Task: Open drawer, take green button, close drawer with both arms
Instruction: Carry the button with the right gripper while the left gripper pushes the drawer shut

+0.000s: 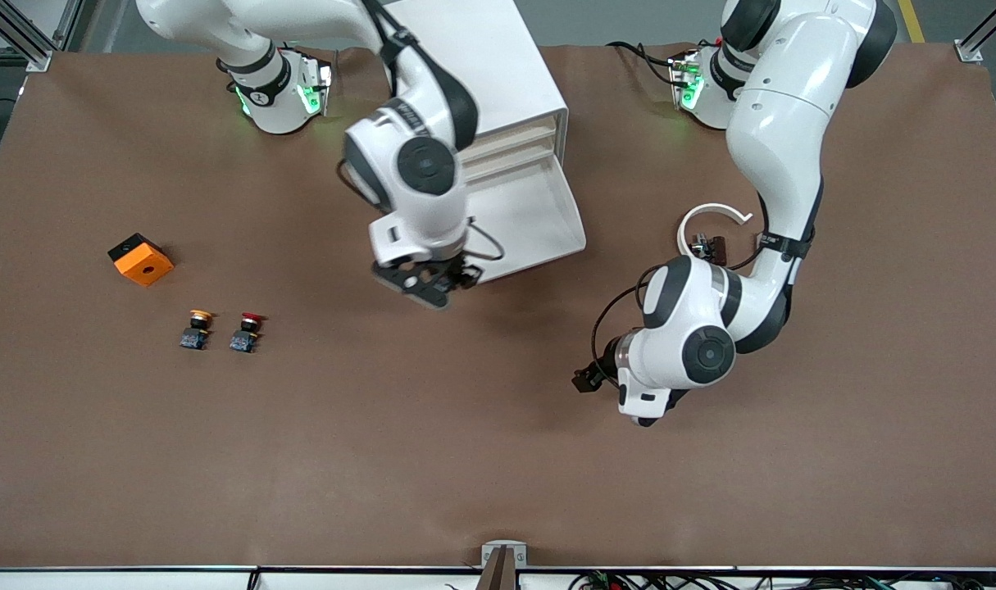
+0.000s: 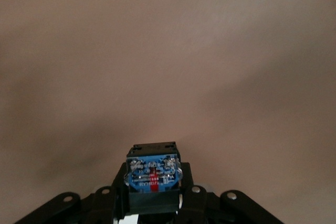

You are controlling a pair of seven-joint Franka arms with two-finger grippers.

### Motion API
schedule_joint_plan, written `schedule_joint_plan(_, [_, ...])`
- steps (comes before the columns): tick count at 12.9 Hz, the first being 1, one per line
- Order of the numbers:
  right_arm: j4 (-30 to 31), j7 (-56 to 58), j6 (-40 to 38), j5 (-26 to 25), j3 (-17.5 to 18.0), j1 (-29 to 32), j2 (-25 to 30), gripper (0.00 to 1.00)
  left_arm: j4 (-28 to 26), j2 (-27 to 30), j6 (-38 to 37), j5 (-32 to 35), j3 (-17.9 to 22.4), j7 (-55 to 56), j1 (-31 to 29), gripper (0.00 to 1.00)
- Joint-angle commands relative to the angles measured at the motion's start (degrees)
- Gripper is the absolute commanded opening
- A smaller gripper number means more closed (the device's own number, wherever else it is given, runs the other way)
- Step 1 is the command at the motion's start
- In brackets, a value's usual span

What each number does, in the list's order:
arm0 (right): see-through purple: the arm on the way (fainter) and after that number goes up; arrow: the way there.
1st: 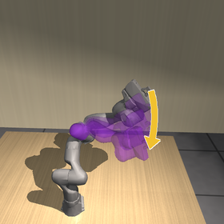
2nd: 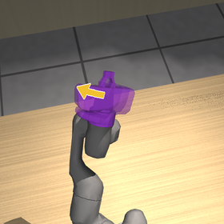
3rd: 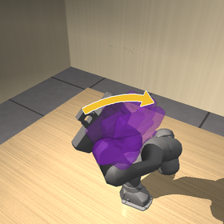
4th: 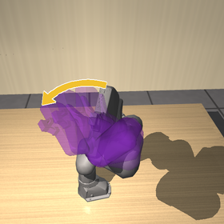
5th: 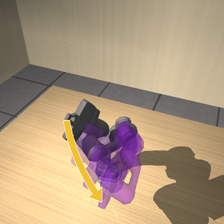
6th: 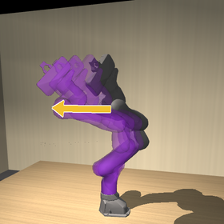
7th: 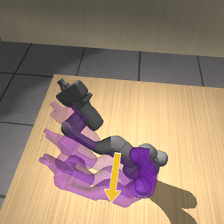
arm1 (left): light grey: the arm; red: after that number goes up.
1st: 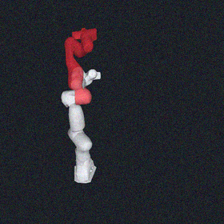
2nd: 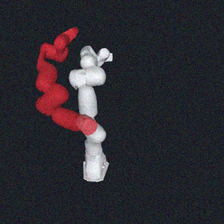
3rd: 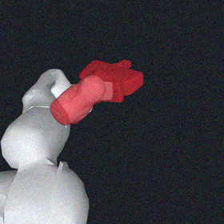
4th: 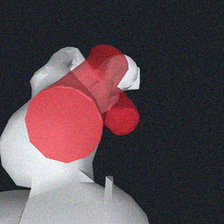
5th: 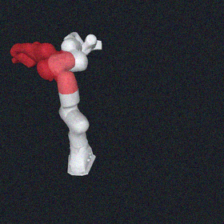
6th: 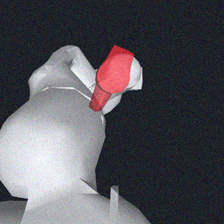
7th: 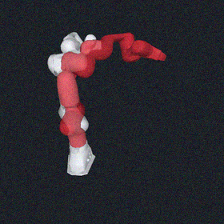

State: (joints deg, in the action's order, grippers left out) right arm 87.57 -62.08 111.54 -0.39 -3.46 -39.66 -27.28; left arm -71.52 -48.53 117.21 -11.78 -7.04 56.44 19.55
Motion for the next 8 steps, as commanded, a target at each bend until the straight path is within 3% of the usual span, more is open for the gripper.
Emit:
schedule_joint_plan(1, [5.8,12.3,0.4,-0.3,1.0,7.3,3.5,0.0,-0.8,0.5,5.2,2.3,0.3,-0.3,1.5,1.0])
schedule_joint_plan(5, [13.1,26.5,8.3,-0.8,0.9,15.8,4.4,0.0,-2.2,0.6,6.5,5.7,0.3,0.4,3.5,1.0])
schedule_joint_plan(8, [20.3,33.3,19.1,-0.8,1.0,19.5,4.4,0.0,-4.3,0.7,6.5,7.1,0.4,1.0,6.7,1.0])
